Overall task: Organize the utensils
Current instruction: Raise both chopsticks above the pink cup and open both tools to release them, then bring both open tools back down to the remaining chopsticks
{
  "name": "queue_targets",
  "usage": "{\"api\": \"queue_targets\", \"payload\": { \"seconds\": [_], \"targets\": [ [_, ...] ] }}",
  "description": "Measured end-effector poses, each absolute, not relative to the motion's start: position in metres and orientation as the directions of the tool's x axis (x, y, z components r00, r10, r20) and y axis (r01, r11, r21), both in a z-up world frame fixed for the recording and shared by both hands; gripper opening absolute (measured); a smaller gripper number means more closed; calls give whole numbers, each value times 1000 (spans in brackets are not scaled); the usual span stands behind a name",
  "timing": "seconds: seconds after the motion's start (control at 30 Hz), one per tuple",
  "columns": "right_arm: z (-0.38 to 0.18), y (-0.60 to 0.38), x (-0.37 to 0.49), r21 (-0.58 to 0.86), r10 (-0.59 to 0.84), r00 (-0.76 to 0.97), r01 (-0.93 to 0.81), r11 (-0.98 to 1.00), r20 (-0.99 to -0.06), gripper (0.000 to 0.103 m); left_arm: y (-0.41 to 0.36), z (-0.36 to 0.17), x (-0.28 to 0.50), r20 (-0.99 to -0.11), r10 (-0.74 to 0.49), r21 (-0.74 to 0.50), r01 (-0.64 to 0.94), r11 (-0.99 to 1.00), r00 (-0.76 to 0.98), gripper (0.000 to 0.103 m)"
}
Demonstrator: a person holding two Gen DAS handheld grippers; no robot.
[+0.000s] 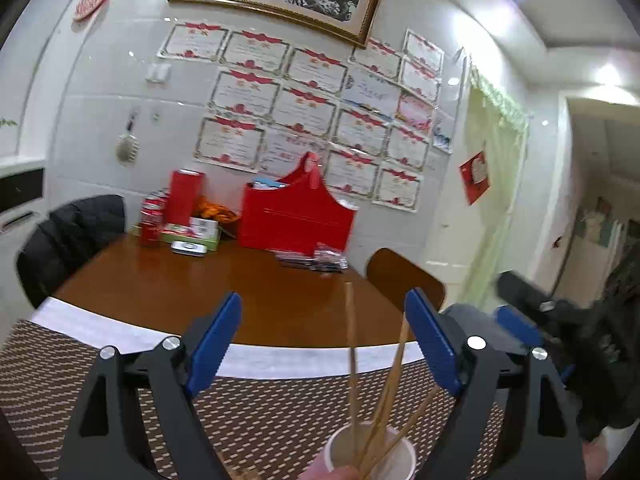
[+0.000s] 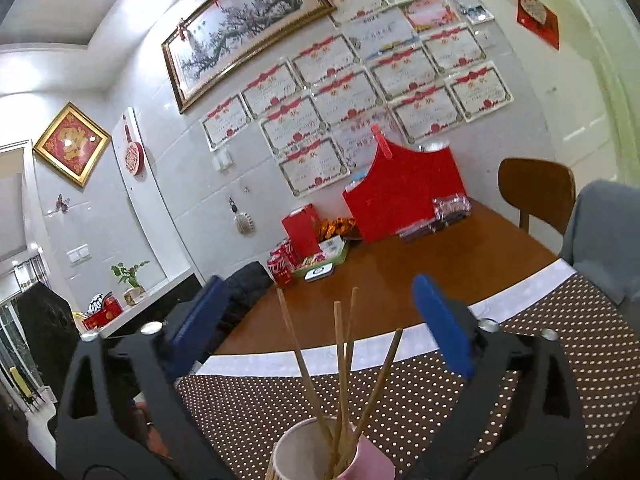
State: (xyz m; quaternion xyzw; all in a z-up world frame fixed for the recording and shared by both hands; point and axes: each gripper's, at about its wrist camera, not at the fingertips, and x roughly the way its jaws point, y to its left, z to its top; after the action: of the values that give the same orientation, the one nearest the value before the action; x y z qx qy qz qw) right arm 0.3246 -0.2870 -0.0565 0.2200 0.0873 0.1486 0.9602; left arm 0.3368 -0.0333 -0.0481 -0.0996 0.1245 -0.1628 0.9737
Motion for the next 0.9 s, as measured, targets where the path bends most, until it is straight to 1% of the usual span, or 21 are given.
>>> {"api": "queue_targets", "payload": {
  "seconds": [0.23,0.33,0.63,0.9],
  "targets": [
    [-42,-287,292,409,279,949,-199,891,-146,97,-20,-34,302,-269,-224,-133,194,972,937,84],
    [-39,-287,279,403,274,947,-188,896,-166,97,-14,-31,286,-286,-185,-110,160,981,940,84],
    [-35,-276,242,338,265,935,-177,924,-236,97,7,-28,246,-340,-103,-86,78,993,935,84],
    [-45,-262,213,279,275,911,-191,941,-306,97,24,-42,221,-386,-69,-79,42,996,920,84]
  ]
}}
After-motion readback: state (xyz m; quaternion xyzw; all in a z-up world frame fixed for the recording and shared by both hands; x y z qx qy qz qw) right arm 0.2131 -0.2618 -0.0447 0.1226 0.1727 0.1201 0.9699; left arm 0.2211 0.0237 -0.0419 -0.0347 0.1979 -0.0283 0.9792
